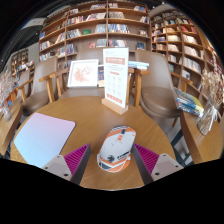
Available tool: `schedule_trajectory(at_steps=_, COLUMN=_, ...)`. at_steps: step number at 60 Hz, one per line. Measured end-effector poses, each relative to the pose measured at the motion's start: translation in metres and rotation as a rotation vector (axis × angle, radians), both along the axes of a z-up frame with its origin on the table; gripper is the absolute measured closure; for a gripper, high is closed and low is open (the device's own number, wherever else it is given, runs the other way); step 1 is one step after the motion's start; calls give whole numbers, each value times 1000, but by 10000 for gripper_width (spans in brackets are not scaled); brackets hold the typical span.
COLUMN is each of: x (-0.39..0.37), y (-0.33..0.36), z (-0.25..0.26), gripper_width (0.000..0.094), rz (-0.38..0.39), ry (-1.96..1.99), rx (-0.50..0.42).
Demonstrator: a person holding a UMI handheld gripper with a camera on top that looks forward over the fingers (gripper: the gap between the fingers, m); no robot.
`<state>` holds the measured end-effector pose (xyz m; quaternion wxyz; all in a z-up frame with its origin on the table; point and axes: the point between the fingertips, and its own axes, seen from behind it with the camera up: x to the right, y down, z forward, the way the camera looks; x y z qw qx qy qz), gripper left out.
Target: Arrange mouse
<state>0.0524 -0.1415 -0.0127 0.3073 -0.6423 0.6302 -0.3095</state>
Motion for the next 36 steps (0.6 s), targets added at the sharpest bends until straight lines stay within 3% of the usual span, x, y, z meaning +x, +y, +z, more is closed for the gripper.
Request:
schedule_trajectory(at_steps=26, x=36, y=15, z=0, gripper_width=114, rz=61, ry=-5, rx=1)
schedule_trajectory(at_steps=29, x=38, y=14, z=0, gripper_width=180, rz=54, ry=-9, rx=0)
schedule_trajectory(at_steps=34, x=43, y=9, z=0, gripper_width=421, rz=25, ry=-18, rx=-9)
schedule_trajectory(at_steps=36, x=43, y=9, z=-1, gripper_width=434, rz=21, ry=-15, rx=-8)
